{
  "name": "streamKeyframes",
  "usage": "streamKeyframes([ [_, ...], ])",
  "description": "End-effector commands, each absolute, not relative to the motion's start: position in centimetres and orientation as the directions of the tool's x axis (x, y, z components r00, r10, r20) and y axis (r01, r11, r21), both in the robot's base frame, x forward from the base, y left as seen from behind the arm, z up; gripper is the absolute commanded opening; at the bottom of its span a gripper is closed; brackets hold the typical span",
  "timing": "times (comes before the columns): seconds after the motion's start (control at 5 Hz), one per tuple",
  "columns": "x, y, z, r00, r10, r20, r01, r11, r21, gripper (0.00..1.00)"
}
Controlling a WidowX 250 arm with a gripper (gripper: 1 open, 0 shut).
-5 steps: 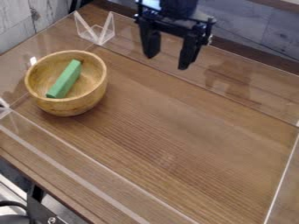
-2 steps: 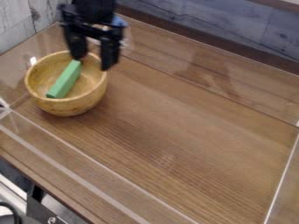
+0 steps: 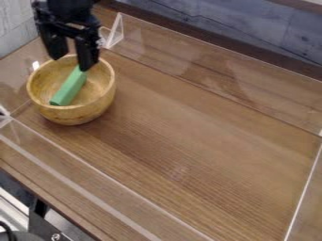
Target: Move green stick from inside the wooden bowl to the table next to it
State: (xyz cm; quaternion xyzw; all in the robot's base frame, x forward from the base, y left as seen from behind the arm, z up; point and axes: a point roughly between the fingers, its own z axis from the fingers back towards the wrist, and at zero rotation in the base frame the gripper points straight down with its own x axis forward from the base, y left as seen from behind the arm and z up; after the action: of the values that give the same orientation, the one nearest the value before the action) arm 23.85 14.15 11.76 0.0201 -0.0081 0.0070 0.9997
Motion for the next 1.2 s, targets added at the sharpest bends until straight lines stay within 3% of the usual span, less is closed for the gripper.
streamKeyframes([
  [0.0, 24.3, 15.0, 11.4, 0.999, 0.009, 0.052, -0.013, 0.997, 0.071, 1.0],
  [0.4, 24.7, 15.0, 9.1, 0.998, 0.014, 0.068, -0.02, 0.997, 0.079, 1.0],
  [1.0, 25.8, 15.4, 7.1, 0.995, 0.038, 0.091, -0.046, 0.994, 0.095, 1.0],
])
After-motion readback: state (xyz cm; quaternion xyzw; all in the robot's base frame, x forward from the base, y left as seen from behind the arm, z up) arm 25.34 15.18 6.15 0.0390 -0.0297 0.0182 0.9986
